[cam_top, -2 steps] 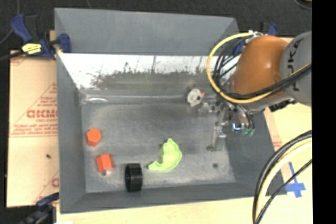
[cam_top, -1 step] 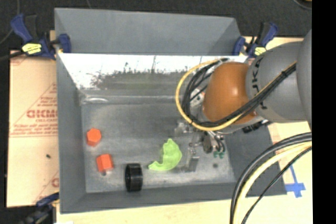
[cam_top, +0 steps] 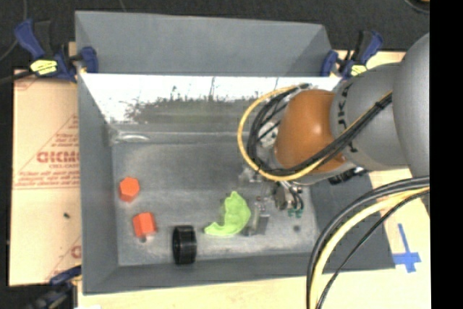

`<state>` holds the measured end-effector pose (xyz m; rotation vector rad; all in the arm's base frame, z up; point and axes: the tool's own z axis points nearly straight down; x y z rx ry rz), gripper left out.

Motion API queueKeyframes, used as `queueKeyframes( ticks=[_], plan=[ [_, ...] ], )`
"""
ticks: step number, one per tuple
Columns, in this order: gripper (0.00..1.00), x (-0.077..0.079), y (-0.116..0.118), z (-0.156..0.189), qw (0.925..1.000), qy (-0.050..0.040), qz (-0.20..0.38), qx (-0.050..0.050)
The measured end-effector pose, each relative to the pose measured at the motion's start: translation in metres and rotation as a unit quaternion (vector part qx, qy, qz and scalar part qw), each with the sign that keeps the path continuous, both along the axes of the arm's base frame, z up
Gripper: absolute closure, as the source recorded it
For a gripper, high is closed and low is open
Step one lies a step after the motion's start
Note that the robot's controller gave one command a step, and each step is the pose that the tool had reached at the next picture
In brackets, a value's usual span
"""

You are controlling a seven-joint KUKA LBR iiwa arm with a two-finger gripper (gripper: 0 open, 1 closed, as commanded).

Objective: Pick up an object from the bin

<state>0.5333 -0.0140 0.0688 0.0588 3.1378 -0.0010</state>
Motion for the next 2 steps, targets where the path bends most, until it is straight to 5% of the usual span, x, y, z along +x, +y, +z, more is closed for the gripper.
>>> queueKeyframes(
  ticks=[1, 2],
  plan=[
    [0.00, -0.012, 0.030, 0.002, 0.9967, 0.0061, 0.081, 0.001],
    [1.00, -0.032, 0.036, 0.002, 0.9984, -0.0001, 0.057, 0.000]
  ],
)
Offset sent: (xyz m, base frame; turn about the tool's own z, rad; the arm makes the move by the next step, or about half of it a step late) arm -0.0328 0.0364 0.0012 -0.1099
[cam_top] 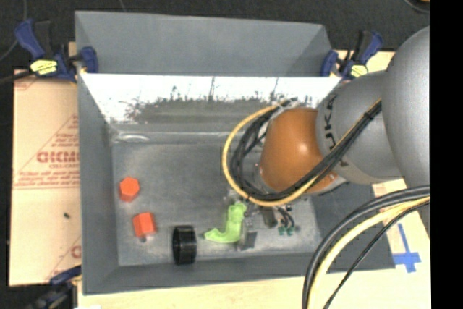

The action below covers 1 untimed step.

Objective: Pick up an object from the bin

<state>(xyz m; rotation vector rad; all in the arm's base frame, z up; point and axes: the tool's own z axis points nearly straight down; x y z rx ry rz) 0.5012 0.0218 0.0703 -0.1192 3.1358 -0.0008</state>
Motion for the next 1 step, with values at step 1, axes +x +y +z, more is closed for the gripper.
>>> queueKeyframes(
  ticks=[1],
  plan=[
    [1.00, 0.0000, -0.0002, 0.0000, 1.0000, 0.0000, 0.001, 0.000]
  ],
)
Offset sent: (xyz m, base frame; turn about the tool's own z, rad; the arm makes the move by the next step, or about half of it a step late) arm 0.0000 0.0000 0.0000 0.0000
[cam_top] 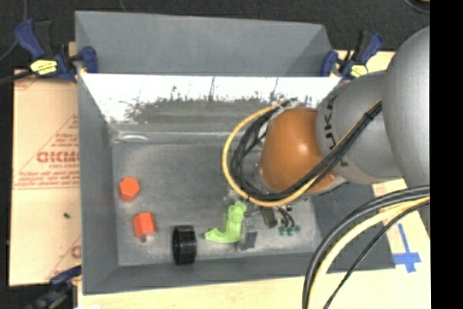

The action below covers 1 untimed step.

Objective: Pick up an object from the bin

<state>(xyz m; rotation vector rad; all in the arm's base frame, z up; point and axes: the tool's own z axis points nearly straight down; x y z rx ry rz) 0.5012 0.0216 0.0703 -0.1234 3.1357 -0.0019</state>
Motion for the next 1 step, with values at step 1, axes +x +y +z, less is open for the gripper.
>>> queueKeyframes(
  ticks=[1],
  plan=[
    [1.00, 0.0000, -0.0001, 0.0000, 1.0000, 0.0000, 0.001, 0.000]
  ],
)
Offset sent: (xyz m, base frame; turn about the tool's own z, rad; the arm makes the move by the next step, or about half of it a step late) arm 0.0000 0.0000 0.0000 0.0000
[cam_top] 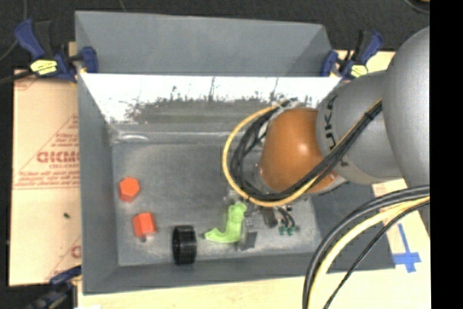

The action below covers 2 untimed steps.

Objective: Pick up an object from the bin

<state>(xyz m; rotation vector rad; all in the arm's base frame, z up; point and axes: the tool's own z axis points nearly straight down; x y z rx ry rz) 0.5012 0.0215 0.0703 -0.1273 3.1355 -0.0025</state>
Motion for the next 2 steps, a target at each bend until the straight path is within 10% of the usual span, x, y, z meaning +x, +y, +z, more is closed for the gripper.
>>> queueKeyframes(
  ticks=[2],
  plan=[
    [1.00, 0.0000, -0.0001, 0.0000, 1.0000, 0.0000, 0.002, 0.000]
  ],
)
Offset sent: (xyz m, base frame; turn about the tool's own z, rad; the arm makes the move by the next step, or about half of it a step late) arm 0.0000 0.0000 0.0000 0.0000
